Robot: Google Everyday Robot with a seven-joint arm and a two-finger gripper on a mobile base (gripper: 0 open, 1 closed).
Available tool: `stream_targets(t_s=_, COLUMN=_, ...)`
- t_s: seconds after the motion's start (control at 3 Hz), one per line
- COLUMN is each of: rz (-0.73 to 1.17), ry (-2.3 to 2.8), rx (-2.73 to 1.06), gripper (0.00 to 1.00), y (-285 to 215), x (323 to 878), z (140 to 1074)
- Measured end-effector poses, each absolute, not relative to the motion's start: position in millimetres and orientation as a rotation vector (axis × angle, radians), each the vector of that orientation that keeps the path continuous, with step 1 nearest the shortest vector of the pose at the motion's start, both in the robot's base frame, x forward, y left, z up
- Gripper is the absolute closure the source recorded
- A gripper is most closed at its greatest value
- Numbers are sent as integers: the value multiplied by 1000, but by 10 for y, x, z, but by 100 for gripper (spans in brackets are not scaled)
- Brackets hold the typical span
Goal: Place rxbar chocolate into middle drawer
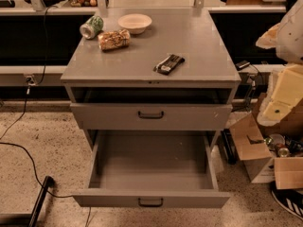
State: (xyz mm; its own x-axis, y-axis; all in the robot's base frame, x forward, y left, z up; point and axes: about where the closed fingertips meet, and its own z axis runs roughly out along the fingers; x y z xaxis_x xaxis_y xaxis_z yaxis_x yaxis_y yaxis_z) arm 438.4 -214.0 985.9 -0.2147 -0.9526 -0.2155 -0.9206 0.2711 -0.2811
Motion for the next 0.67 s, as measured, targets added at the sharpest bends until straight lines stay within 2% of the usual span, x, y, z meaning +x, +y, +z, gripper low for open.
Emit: stream_targets(t_s=0.67, rz=-134, ry=2226, rx=-1690, gripper=0, y=-2166, x=4509, z=9824)
